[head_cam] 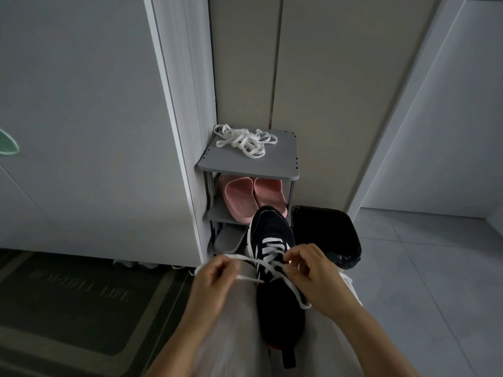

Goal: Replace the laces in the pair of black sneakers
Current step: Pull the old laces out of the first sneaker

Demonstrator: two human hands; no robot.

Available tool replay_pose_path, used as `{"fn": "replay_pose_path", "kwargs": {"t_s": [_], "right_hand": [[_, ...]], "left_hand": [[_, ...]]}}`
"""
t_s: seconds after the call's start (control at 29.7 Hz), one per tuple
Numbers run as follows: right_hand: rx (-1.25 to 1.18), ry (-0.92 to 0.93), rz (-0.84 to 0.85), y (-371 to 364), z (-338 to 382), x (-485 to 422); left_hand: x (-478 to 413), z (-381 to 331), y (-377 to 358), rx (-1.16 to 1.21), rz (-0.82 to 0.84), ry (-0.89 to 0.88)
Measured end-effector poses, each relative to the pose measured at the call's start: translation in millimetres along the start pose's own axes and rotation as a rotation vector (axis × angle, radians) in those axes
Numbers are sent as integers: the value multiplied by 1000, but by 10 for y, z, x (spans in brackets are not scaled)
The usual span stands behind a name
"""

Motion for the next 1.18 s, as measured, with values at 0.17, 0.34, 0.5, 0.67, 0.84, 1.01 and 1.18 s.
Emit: {"fn": "replay_pose_path", "kwargs": {"t_s": [0.17,0.34,0.5,0.67,0.84,1.01,1.18], "right_hand": [[60,-78,-26,19,-224,38],[45,-115,-7,-54,-242,-55],[114,-112,76,-95,-186,-152],[112,-105,16,-67,-176,-138],[-190,-305,12,-87,-330,-144],[-333,-327,62,-87,-308,-123],[-194,-307,149,-125,-391,-87]], "left_hand": [[-228,336,815,-174,-408,161],[-198,-211,215,-682,-62,-381],[-36,-426,-518,-677,259,-588],[118,-414,-523,-580,423,-495],[282,-395,-610,-225,490,-120],[-14,-197,-480,-328,201,-1],[-46,-131,-537,-311,232,90]]}}
Point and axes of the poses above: each hand's wrist, its own x-axis away from the middle knuckle, its own y-axis out of the back of the hand, z = x × y, the point moved 10 cm from there along -x, towards the middle knuckle, and after that the axes turned 10 degrees about -z, right-handed, at the moved point
